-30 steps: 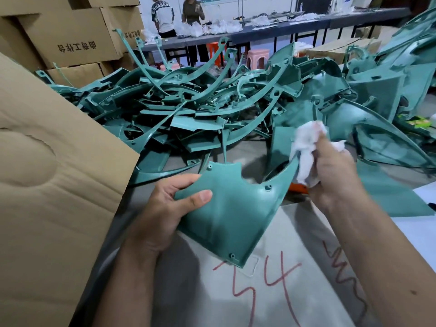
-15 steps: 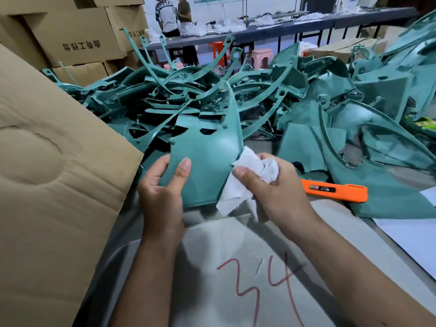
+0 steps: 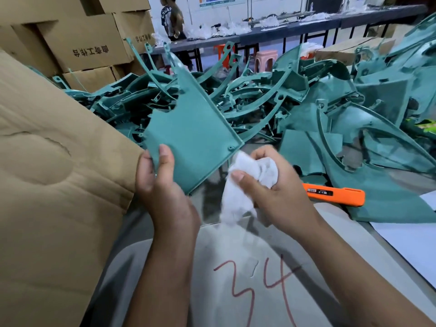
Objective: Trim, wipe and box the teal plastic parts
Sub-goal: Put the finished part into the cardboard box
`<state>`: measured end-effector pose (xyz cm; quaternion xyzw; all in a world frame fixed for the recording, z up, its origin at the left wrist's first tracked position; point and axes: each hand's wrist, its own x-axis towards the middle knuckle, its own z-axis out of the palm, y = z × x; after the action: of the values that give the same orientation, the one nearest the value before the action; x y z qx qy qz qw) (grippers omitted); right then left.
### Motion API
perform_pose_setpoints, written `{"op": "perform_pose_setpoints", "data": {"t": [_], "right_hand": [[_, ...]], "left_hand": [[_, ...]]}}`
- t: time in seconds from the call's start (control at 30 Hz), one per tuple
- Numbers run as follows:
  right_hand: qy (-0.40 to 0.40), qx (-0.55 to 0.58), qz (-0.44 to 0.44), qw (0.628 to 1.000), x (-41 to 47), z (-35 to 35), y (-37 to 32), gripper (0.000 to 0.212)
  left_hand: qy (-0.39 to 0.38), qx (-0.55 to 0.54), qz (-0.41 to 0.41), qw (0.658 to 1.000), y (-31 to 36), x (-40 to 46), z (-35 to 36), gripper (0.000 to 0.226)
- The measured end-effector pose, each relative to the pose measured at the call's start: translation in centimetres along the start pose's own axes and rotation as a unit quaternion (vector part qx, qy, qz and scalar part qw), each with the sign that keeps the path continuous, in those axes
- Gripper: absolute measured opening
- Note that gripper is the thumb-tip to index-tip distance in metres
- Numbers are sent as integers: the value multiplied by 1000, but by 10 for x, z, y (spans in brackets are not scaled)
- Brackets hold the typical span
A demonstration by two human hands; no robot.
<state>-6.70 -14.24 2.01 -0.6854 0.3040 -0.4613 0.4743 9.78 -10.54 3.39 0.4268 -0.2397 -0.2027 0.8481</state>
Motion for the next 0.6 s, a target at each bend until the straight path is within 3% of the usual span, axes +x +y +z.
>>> {"op": "perform_pose_setpoints", "data": {"t": [0.07,0.13,0.17,0.23,0.3,0.4,0.47,0.53,0.6], "right_hand": [[-109,-169,-74,977,-1,1,-1,39],[-220,-344,-134,903,-3,8,3,63],[-262,-365,-135,883,-3,10,4,72],[-267,-310,-130,903,-5,12,2,85],[-144,-199,-152,957,-5,9,4,79],[46,-55,-126,989,1,-1,1,63],[56,51,-53,996,6,-1,-11,58],[13,192,39,981,15,1,-22,50],[-6,246,53,968,25,14,-42,31]], "left_hand": [[3,40,35,999,-1,-1,7,11],[0,81,69,994,1,-1,12,14],[-3,87,73,994,3,0,14,16],[-10,95,82,992,10,3,15,20],[-13,104,100,989,19,4,16,24],[-38,117,99,987,39,2,19,29],[-71,147,99,982,53,-1,20,25],[-111,184,98,972,66,-4,26,19],[-121,252,119,953,88,-3,27,18]]}}
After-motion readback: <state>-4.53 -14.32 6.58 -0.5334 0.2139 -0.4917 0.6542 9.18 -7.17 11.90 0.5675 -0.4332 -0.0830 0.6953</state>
